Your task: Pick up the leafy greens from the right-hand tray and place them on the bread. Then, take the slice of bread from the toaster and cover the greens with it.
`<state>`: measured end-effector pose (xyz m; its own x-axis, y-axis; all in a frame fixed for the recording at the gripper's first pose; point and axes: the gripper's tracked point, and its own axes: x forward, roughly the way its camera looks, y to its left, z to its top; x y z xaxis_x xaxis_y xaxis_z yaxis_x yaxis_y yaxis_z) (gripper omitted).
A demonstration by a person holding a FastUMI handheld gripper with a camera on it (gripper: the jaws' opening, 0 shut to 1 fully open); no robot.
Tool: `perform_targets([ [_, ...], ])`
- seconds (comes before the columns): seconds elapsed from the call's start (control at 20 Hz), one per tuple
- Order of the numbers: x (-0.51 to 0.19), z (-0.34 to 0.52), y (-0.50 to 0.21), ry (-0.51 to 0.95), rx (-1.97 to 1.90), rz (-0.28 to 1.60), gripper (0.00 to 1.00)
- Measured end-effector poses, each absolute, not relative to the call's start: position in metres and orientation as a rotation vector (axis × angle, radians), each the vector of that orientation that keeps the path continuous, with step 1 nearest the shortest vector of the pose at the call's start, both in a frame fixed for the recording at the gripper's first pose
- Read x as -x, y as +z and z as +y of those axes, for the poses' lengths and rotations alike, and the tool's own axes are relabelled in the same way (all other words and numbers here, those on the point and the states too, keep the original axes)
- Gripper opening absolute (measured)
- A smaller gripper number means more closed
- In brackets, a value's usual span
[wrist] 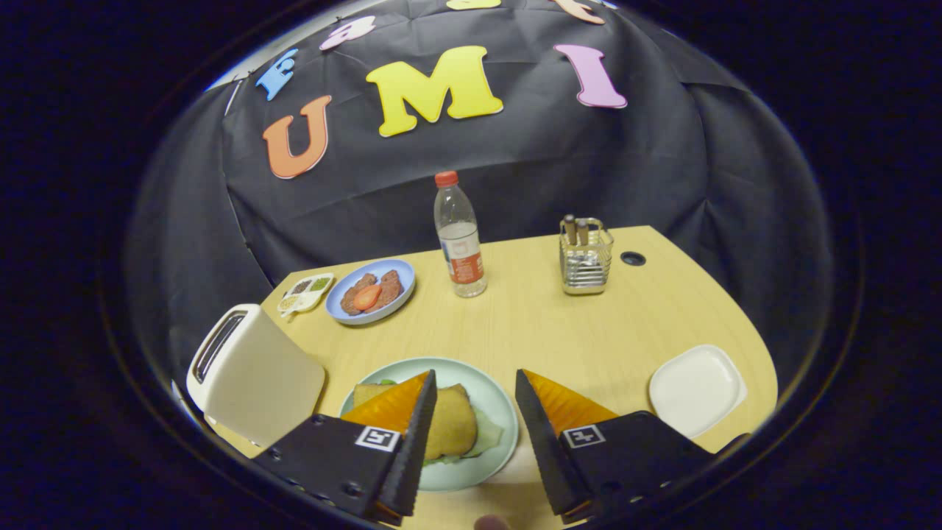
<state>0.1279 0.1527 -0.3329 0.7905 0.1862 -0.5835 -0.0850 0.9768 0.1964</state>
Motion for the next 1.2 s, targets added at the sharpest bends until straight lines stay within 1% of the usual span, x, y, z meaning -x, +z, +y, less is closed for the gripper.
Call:
perform_targets([
  [0.2, -0.135, 0.097, -0.286, 0.129, -0.102, 0.531, 0.98],
  [0.45, -0.127, 0.010, -0.207, 0.073, -0.010, 0.377, 0.96],
  [0.75, -0.071, -0.054, -0.122, 0.015, -0.058, 0.266, 0.96],
  [0.85, -0.049, -0.068, -0.099, 0.012, -0.083, 0.241, 0.96],
  [1.0, -0.027, -0.095, -0.070, -0.036, -0.107, 0.183, 0.96],
  [1.2, -0.006, -0.115, -0.054, -0.055, -0.111, 0.133, 0.96],
])
